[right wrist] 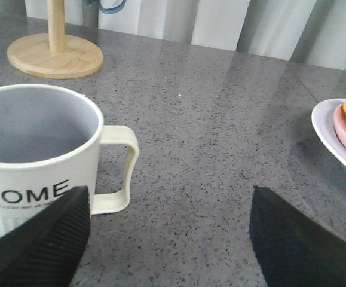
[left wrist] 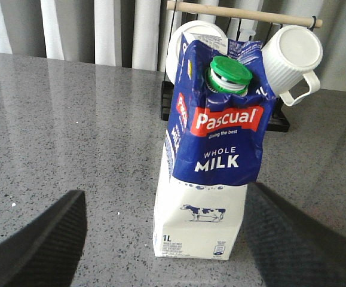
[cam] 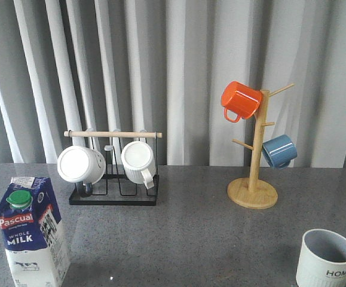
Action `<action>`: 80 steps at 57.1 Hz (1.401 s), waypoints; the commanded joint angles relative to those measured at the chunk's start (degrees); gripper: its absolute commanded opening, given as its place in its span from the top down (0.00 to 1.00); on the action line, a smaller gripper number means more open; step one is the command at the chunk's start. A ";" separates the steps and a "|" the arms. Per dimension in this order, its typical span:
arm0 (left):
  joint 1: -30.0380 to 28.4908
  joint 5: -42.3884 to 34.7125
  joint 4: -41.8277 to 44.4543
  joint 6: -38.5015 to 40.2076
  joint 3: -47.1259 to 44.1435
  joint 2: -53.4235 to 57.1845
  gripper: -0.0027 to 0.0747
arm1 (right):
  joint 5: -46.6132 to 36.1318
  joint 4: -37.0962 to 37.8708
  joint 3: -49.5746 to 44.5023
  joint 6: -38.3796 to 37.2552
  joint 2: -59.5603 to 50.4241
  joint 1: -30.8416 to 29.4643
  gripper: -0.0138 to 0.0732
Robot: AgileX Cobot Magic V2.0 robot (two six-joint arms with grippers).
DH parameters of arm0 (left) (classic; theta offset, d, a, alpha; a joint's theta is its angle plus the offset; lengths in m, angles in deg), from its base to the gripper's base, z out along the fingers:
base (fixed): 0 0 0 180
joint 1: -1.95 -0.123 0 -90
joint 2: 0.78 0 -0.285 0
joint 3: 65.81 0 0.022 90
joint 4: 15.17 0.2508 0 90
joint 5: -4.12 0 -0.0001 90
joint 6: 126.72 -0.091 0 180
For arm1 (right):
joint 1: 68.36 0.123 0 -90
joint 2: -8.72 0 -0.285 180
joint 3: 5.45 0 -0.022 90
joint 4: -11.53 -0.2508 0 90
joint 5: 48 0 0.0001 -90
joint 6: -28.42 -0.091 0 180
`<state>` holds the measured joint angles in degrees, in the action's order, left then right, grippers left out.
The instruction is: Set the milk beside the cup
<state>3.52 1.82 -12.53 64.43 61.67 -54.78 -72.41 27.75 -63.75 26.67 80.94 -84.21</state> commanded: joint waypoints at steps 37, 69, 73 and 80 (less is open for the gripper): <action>0.51 -4.32 0.06 0.03 1.99 0.09 0.27 | -22.31 9.85 1.62 -3.26 12.81 -5.78 0.23; 0.51 -4.32 0.06 0.03 1.99 0.09 0.27 | -29.83 8.97 2.01 -0.21 21.06 -7.29 0.23; 0.51 -4.32 0.06 0.03 1.99 0.09 0.27 | -29.92 9.03 2.86 -0.21 22.21 -7.29 0.23; 0.51 -4.32 0.06 0.03 1.99 0.09 0.27 | -29.92 9.16 4.61 -0.46 23.23 -7.29 0.23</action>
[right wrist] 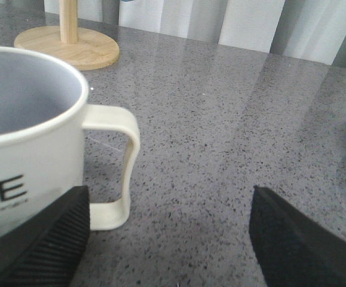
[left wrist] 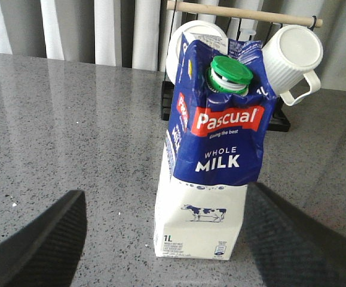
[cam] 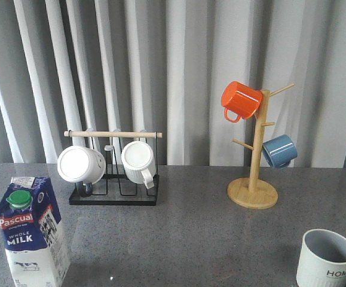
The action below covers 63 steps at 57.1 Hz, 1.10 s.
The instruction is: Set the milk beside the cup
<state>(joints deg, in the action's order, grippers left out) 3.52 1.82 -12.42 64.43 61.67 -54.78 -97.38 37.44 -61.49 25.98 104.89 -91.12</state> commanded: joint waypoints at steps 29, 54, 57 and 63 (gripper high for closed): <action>0.51 -4.32 -0.04 0.03 1.99 0.09 0.27 | -6.53 1.49 6.67 -0.10 6.22 -0.20 0.23; 0.51 -4.32 -0.04 0.03 1.99 0.09 0.27 | -8.66 7.23 12.20 -6.11 12.29 -0.20 0.39; 0.51 -4.32 -0.04 0.03 1.99 0.09 0.27 | -10.45 9.77 12.20 -6.11 12.72 -0.20 0.48; 0.51 -4.32 -0.04 0.03 1.99 0.09 0.27 | -12.78 14.89 12.20 -6.11 12.91 -0.20 0.72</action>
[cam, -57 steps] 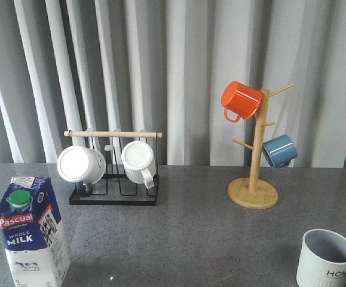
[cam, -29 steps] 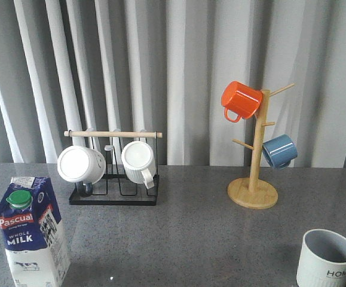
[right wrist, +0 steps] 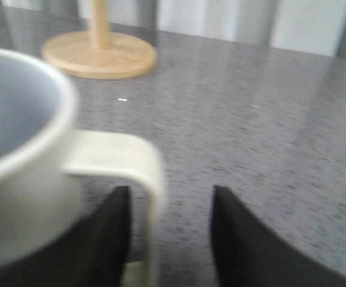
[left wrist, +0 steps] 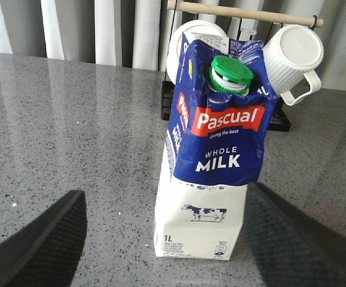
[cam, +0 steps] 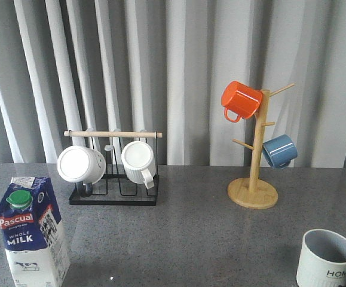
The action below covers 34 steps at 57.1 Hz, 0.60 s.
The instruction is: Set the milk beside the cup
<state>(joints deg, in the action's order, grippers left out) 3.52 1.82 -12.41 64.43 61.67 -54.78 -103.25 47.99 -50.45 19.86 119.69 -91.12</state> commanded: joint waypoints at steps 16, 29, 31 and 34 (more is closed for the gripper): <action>0.51 -4.32 -0.06 0.03 1.99 0.09 0.27 | -8.20 4.07 1.16 -7.13 -3.12 4.31 0.85; 0.51 -4.32 -0.06 0.03 1.99 0.09 0.27 | 2.63 -16.68 1.16 -4.99 -8.58 19.22 0.85; 0.51 -4.32 -0.06 0.03 1.99 0.09 0.27 | 3.54 -20.03 1.16 -3.07 -9.08 21.95 0.85; 0.51 -4.32 -0.06 0.03 1.99 0.09 0.27 | 3.90 -24.44 1.16 0.07 -9.34 25.75 0.85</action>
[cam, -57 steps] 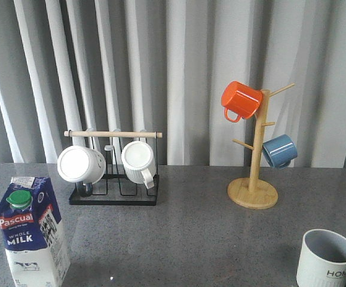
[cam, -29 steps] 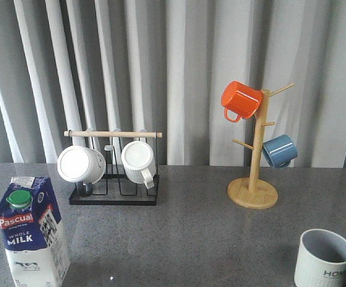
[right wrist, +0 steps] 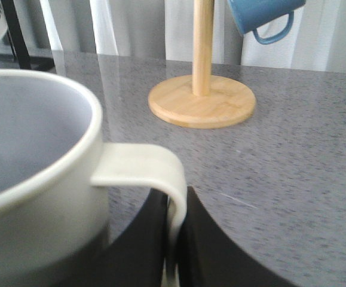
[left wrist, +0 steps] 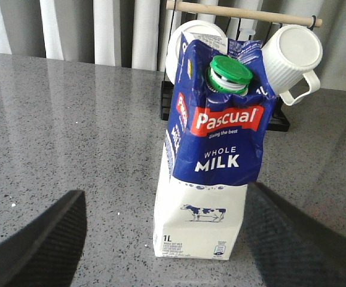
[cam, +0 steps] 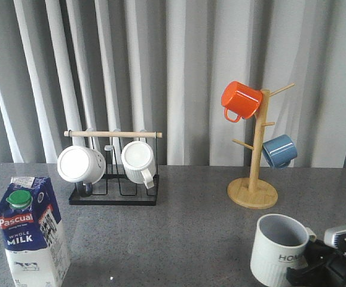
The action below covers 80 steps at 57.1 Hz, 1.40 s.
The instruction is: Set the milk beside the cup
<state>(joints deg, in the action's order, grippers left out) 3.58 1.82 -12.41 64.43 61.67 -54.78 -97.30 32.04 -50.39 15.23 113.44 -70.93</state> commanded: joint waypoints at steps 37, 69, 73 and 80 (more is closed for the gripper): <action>0.45 -4.32 -0.06 0.03 1.99 0.09 0.27 | 0.61 -48.04 11.17 25.87 4.74 29.87 0.85; 0.44 -4.38 -0.06 0.03 1.99 0.09 0.27 | -0.85 -47.50 11.43 27.80 9.22 29.80 0.78; 0.44 -4.38 -0.06 0.03 1.99 0.09 0.27 | -0.65 -47.50 11.21 29.45 9.17 29.80 0.73; 0.44 -4.38 -0.06 0.03 1.99 0.09 0.27 | 0.07 -47.55 10.48 29.73 8.26 29.80 0.63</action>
<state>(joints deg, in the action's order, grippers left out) 3.58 1.82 -12.41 64.43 61.67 -54.78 -93.94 -16.37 -40.37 43.99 124.64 -41.14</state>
